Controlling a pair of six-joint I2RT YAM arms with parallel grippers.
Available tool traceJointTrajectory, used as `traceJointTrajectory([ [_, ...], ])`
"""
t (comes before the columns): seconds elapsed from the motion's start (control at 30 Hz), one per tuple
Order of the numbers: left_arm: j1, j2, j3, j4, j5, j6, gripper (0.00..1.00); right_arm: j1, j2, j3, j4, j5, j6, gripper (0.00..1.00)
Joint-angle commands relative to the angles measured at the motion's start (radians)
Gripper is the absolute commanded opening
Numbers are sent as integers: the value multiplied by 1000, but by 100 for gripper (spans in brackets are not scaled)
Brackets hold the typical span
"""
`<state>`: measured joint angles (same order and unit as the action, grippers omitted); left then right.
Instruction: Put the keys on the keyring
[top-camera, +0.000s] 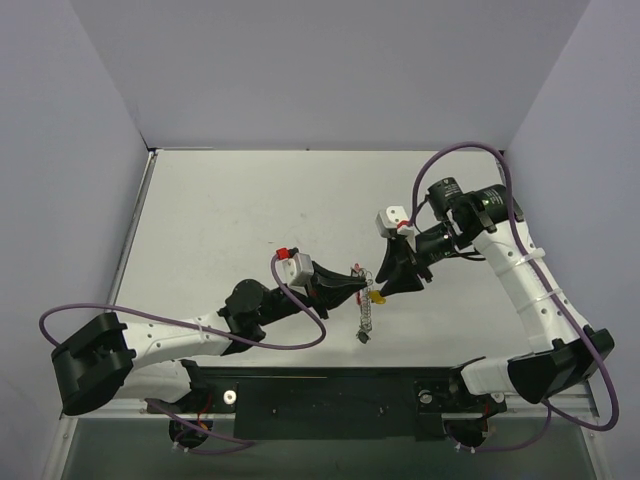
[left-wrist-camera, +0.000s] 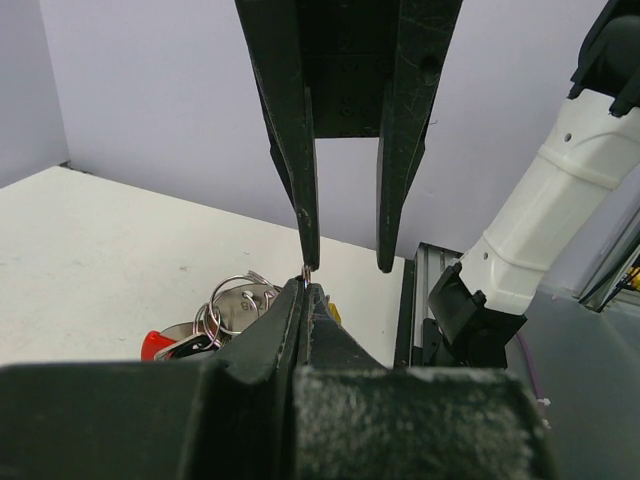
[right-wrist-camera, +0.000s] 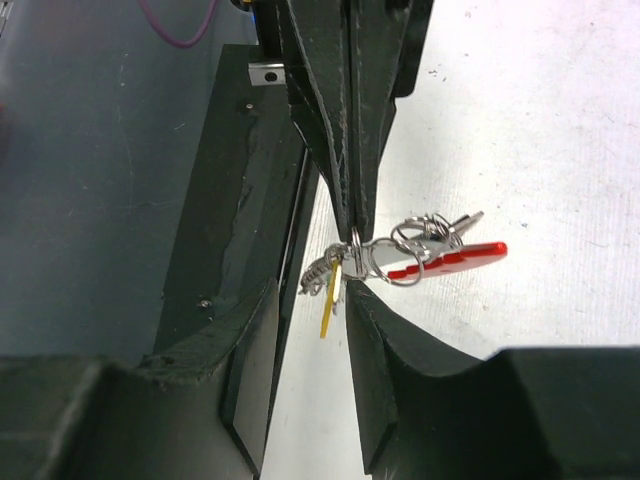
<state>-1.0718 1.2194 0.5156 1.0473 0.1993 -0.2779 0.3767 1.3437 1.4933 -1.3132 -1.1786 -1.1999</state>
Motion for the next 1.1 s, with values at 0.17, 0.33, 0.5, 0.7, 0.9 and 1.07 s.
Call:
traceJointTrajectory([
  [0.17,-5,3,49,102,17,-14,0,48,44,35,-72,-23,-3,29],
  [0.33,-5,0,49,100,14,-14,0,59,63,42,-72,-23,-6,29],
  [0.5,-5,2,40,100,6,-10,0,54,40,65,-90,-6,-3,29],
  [0.7,-5,-6,29,97,-8,-7,0,11,-3,56,-90,13,3,32],
  [0.9,-7,-8,43,89,5,-7,0,-4,25,61,-90,1,-6,32],
  [1.07,-10,-6,44,91,5,-7,0,19,49,61,-89,2,-21,31],
])
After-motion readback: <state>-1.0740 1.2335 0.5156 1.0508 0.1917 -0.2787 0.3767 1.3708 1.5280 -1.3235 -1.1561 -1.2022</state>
